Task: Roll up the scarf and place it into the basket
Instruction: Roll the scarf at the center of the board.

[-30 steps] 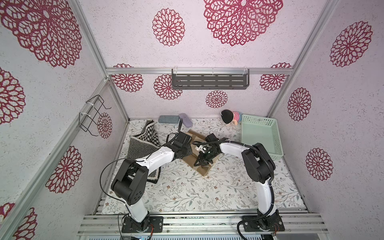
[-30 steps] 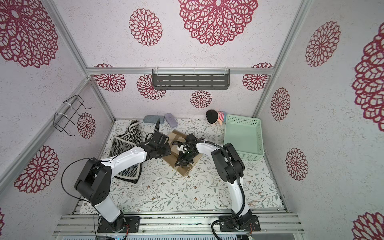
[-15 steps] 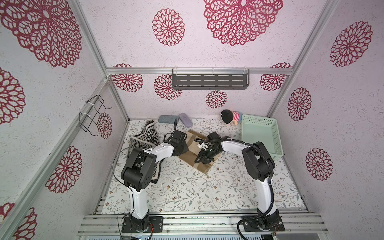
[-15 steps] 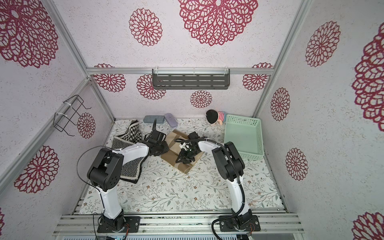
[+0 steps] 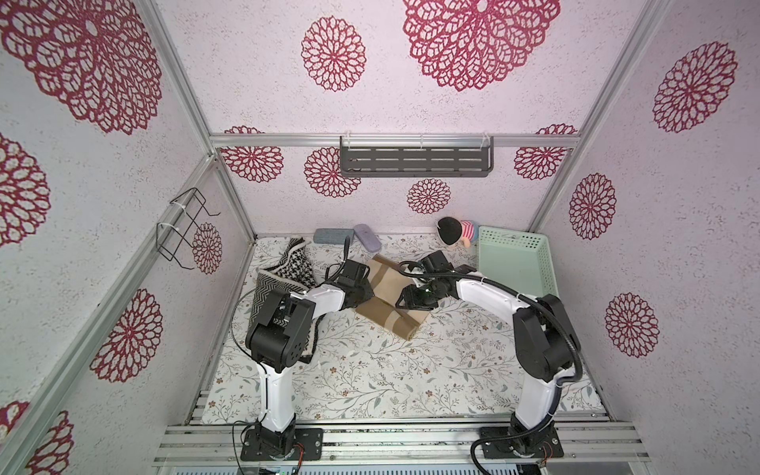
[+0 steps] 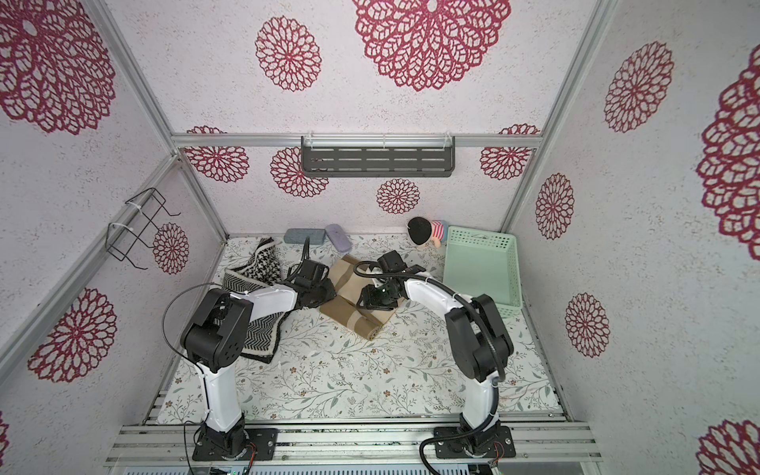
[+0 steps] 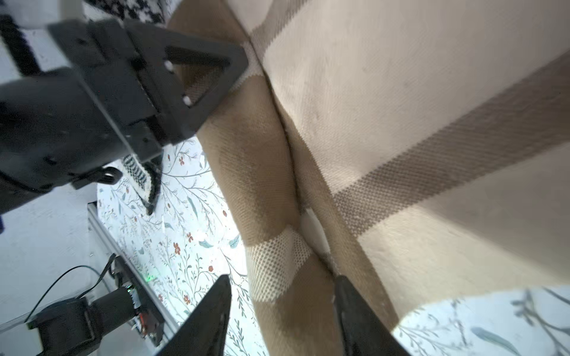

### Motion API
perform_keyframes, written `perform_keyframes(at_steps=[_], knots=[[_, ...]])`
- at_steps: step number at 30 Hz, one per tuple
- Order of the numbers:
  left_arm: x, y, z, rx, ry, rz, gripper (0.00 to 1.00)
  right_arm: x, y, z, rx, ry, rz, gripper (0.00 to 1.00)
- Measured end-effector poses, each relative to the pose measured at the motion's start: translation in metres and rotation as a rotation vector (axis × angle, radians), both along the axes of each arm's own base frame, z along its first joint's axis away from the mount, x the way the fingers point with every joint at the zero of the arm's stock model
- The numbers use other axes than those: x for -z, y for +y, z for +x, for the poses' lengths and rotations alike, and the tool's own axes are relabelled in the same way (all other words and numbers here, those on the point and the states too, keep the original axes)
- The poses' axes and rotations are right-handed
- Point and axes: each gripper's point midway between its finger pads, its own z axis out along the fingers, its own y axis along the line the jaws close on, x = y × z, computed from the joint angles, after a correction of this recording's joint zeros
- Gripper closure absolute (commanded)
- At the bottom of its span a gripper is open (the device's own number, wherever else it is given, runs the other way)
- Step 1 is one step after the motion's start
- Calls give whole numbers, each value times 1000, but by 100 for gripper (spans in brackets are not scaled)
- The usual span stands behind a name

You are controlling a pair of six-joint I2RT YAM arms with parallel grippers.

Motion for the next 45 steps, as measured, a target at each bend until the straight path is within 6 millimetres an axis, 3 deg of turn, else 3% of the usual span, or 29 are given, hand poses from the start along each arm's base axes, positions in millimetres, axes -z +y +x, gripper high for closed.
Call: perform_keyframes(at_steps=[3,5,9,11,16,19,27,34,39,42,45], knots=[[0,0,0,-2,-1,-4,80,-12,10,-6,-13,-127,-83,48],[0,0,0,-3,-1,-7,80,-13,29,-21,-65,-197,-145,49],[1,-1,0,-3,-3,-10,80,-5,66,-52,-172,-276,-224,53],[1,0,0,-3,-5,-11,79,4,75,-58,-200,-290,-258,52],[1,-1,0,2,-6,-12,75,39,54,-37,-167,-293,-399,51],[-1,-2,0,8,-4,-11,73,53,42,-26,-161,-300,-460,45],[-8,-4,1,28,18,6,70,60,34,-12,-214,-360,-491,23],[-15,-3,15,29,21,20,70,73,29,-10,-288,-420,-517,20],[-4,0,18,28,49,23,70,77,24,1,-292,-462,-584,36],[-6,1,19,30,52,22,69,81,21,10,-285,-486,-632,53],[-7,5,21,28,53,17,63,80,19,15,-279,-502,-663,79]])
